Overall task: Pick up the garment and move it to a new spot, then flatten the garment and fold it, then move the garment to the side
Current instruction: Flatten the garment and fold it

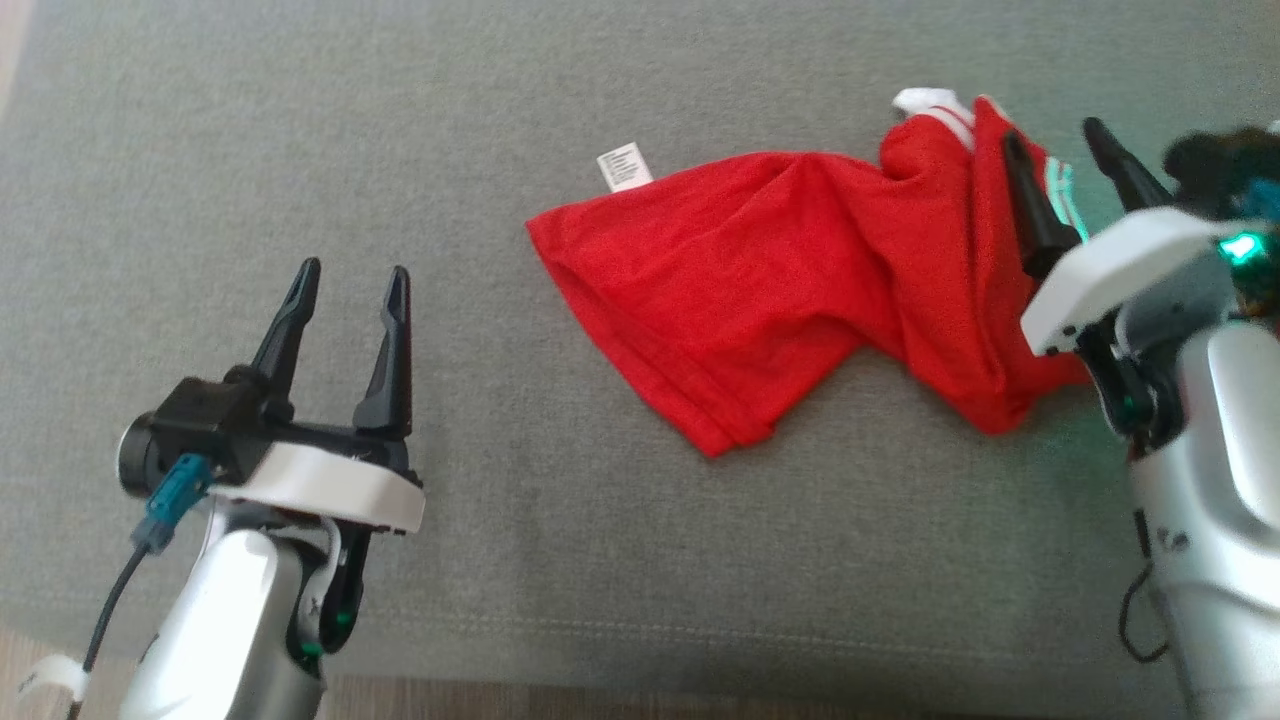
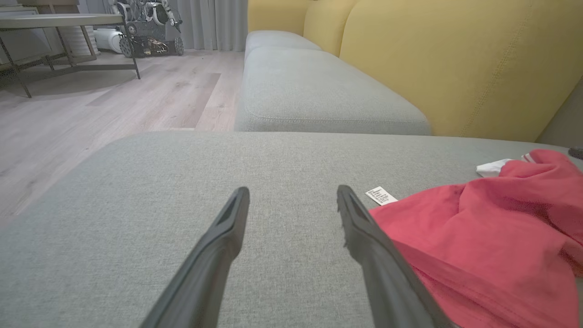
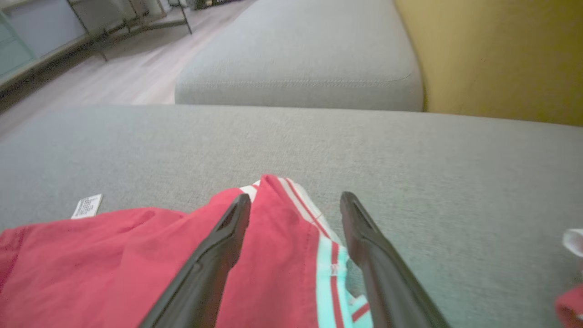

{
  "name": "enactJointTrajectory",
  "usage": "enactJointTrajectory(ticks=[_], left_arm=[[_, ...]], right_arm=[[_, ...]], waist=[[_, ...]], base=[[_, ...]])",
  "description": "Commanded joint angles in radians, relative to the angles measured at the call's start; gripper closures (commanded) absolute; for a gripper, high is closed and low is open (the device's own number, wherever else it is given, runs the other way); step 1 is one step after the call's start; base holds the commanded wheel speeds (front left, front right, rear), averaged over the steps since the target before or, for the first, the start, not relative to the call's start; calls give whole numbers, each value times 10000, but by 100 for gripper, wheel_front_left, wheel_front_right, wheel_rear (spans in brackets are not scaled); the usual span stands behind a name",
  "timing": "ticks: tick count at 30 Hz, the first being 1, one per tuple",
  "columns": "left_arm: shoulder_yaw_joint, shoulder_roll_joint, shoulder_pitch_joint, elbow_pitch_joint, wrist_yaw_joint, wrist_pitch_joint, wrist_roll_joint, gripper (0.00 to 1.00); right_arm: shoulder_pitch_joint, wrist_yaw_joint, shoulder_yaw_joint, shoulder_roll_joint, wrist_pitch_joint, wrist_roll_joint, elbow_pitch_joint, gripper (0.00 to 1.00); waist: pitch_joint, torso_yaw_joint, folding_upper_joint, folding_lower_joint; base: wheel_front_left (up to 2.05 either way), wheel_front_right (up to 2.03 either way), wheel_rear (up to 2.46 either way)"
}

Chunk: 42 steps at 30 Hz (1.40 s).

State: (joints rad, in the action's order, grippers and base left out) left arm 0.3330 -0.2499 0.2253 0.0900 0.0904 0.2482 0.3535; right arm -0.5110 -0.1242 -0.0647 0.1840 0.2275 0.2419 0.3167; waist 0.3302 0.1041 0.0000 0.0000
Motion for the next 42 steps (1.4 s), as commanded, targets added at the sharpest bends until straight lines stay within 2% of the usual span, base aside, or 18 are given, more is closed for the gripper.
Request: enactJointTrajectory(ticks=[1,6,7,8,9,17,23,26,27,29,30,35,39,40,41,42], left_arm=[[-350,-134,434,-205,-74,87,-101,0],[-342,-3,676,-14,-222,120,-190,0],[-355,15,709,10,-243,124,-210,0],[-375,28,734,27,-261,126,-228,0],[-399,41,752,38,-276,129,-247,0],[-674,115,610,-48,-350,133,-429,0],[-794,101,499,-116,-427,134,-536,0],[-841,99,423,-145,-439,134,-560,0],[-841,99,423,-145,-439,134,-560,0],[-893,100,342,-172,-450,135,-567,0],[-893,100,342,-172,-450,135,-567,0],[-949,126,237,-195,-472,135,-558,0],[-991,120,173,-191,-483,135,-549,0],[-1007,108,142,-181,-486,135,-541,0],[-1013,101,128,-173,-482,135,-539,0],[-1017,95,117,-166,-477,135,-537,0]], right_arm=[[-380,-65,-412,196,283,164,-28,0],[-1112,-65,-1163,684,1009,646,1037,0],[-1196,-65,-1258,733,1070,737,1181,9],[-1265,-65,-1335,776,1084,820,1285,59],[-1308,-65,-1395,816,1059,888,1348,100],[-1200,-65,-1587,959,502,1315,929,100],[-863,-65,-1608,990,-117,882,-713,100],[14,-65,-1634,811,78,639,-1764,100],[14,-65,-1634,811,78,639,-1764,100],[1354,-65,-1460,525,624,475,-2561,100],[1354,-65,-1460,525,624,475,-2561,100],[3661,-65,-865,-251,1338,258,-3237,100],[4616,-65,-549,-780,1341,272,-3245,100],[4753,-65,-452,-950,1168,311,-3184,86],[4762,-65,-397,-1012,1052,314,-3156,51],[4739,-65,-346,-1062,918,310,-3139,0]], waist=[[171,175,0,0],[311,287,0,0],[320,291,0,0],[330,284,0,0],[332,275,0,0],[189,-61,0,0],[33,-347,0,0],[-29,-438,0,0],[-29,-438,0,0],[-70,-515,0,0],[-70,-515,0,0],[-93,-581,0,0],[-124,-644,0,0],[-147,-672,0,0],[-160,-683,0,0],[-168,-689,0,0]], base=[[0,0,0],[0,0,0],[0,0,0],[0,0,0],[0,0,0],[0,0,0],[0,0,0],[0,0,0],[0,0,0],[0,0,0],[0,0,0],[0,0,0],[0,0,0],[0,0,0],[0,0,0],[0,0,0]])
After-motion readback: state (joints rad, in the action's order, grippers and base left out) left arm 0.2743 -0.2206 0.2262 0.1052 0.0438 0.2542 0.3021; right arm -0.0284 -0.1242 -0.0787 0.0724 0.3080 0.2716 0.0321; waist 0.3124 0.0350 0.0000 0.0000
